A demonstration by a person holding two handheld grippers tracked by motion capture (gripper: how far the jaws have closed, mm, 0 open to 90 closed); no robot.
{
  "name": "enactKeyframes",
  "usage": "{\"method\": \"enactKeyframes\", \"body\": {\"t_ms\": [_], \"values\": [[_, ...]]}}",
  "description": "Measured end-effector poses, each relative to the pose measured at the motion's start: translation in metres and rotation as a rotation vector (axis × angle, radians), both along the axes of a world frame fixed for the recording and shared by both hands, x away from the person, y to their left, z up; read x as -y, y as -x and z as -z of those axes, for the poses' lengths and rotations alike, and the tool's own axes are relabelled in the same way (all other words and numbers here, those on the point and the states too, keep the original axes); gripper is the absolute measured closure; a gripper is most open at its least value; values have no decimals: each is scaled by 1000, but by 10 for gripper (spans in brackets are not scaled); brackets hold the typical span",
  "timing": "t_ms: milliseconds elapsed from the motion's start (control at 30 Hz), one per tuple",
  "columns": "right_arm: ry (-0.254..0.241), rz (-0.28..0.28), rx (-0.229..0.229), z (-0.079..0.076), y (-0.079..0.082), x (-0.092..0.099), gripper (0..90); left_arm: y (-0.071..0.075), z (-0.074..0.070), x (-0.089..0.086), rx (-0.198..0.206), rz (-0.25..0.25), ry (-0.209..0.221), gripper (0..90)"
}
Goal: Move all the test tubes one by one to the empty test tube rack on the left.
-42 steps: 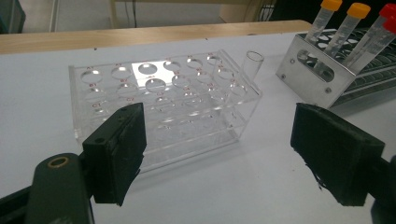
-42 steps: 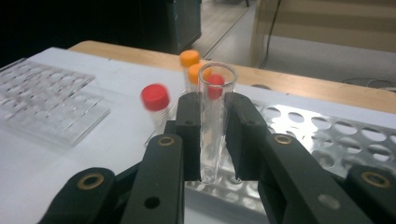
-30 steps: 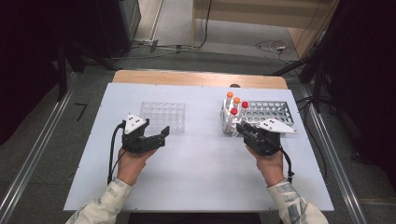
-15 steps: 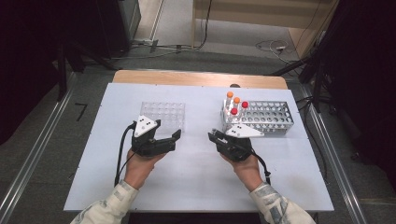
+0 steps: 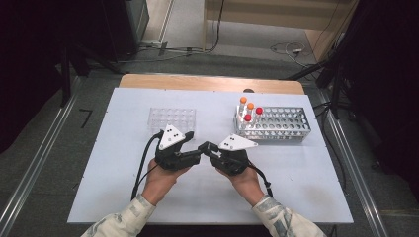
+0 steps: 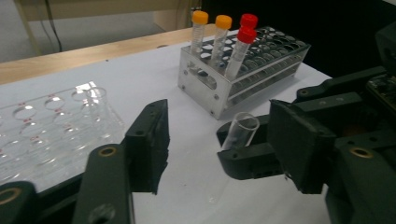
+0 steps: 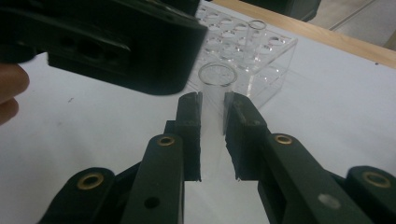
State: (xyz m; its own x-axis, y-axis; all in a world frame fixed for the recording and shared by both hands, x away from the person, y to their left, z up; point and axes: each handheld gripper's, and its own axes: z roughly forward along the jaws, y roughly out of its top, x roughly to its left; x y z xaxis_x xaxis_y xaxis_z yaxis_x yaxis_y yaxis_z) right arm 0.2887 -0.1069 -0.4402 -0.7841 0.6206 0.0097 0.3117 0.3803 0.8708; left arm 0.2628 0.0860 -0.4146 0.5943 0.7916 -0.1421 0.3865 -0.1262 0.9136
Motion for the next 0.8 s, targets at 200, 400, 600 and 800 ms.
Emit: {"method": "enactKeyframes", "body": {"t_ms": [200, 400, 600, 800], "values": [[4, -22, 0, 0, 3, -8, 737, 0, 1, 1, 1, 23, 1, 568], [-2, -22, 0, -1, 3, -9, 737, -1, 3, 1, -7, 38, -5, 650], [-2, -26, 4, -1, 4, -9, 737, -1, 4, 3, -13, 41, -10, 696], [-4, -24, 5, -1, 4, -9, 737, -2, 4, 3, -16, 49, -11, 742]]}}
